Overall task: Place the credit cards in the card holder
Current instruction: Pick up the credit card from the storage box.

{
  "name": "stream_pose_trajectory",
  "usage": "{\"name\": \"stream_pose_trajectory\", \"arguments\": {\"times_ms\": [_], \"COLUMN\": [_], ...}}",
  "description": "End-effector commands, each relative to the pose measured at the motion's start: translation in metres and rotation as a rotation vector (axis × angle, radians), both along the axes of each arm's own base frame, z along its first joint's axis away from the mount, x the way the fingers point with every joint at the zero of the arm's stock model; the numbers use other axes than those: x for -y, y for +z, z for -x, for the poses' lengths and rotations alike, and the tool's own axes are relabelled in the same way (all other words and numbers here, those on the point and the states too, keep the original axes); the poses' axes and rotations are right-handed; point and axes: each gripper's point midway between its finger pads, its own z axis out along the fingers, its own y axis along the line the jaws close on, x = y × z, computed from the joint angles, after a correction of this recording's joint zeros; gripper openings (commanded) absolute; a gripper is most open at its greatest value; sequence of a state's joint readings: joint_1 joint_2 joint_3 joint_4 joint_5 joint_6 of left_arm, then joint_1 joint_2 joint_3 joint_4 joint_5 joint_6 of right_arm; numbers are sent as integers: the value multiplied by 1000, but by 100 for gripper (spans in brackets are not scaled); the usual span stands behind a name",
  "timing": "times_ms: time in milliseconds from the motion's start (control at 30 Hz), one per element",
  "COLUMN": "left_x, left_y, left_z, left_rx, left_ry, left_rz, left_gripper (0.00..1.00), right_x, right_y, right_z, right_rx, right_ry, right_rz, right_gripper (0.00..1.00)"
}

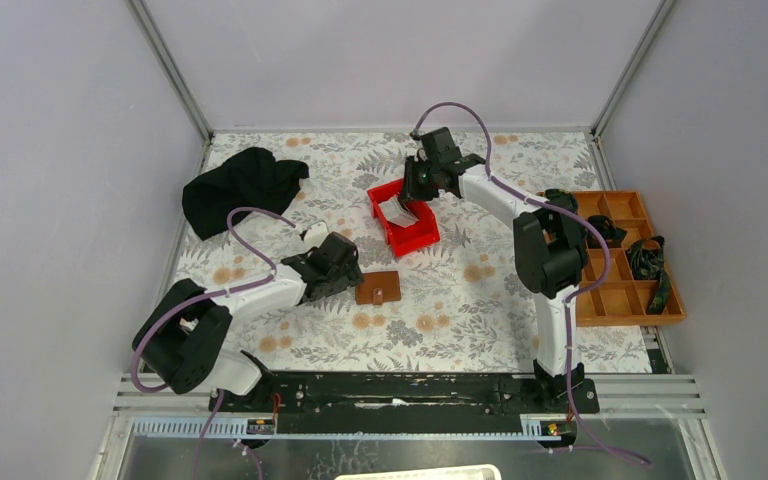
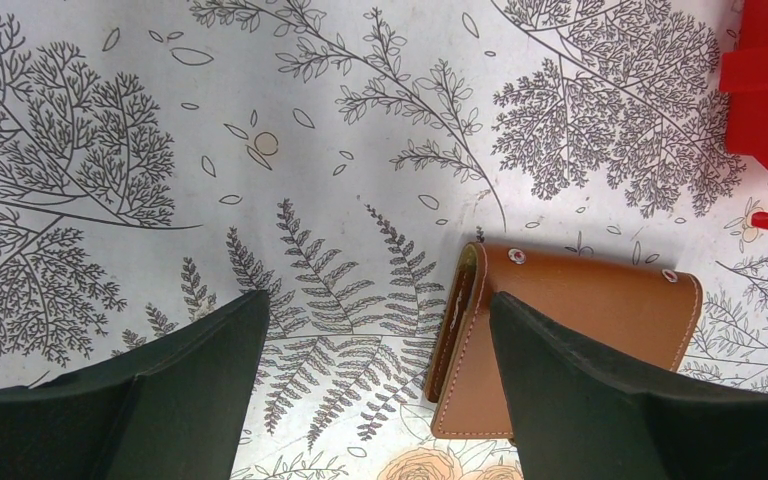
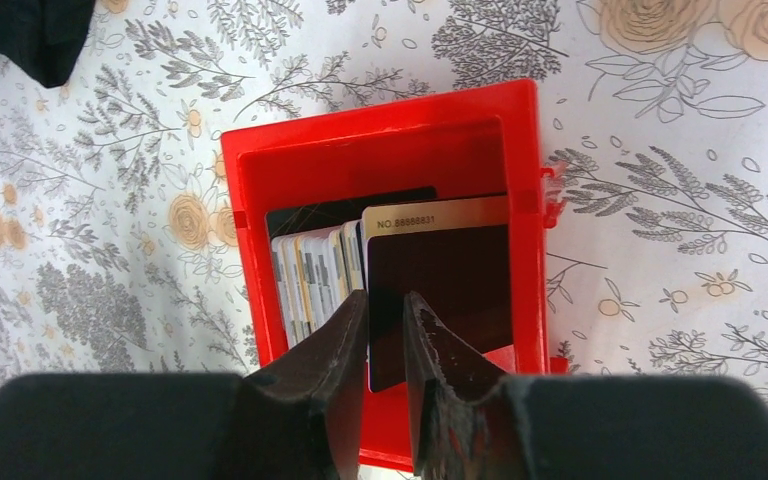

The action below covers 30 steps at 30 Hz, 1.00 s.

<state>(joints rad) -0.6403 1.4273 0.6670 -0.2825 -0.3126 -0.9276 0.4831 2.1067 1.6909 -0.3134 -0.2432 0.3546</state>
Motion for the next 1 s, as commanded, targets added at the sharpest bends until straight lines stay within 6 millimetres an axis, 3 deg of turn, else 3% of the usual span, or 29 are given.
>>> {"name": "stream_pose_trajectory", "arguments": {"times_ms": [0, 500, 767, 967], "left_x": [9, 13, 13, 9], "left_y": [8, 16, 25, 48], "left_z": [-14, -22, -26, -35], "left_rx": [38, 55, 70, 103], "left_ry": [-7, -5, 7, 19], "left_rz": [26, 29, 32, 35], "left_gripper": [88, 89, 90, 95], "right_x": [7, 48, 46, 38], "right_y": [38, 37, 25, 52], "right_z": [-8, -20, -13, -13], "right_rx": [87, 183, 181, 252], "right_ry": [-15, -48, -19, -15], "right_rz": [11, 278, 329, 351], "right_gripper": [25, 10, 0, 0]}}
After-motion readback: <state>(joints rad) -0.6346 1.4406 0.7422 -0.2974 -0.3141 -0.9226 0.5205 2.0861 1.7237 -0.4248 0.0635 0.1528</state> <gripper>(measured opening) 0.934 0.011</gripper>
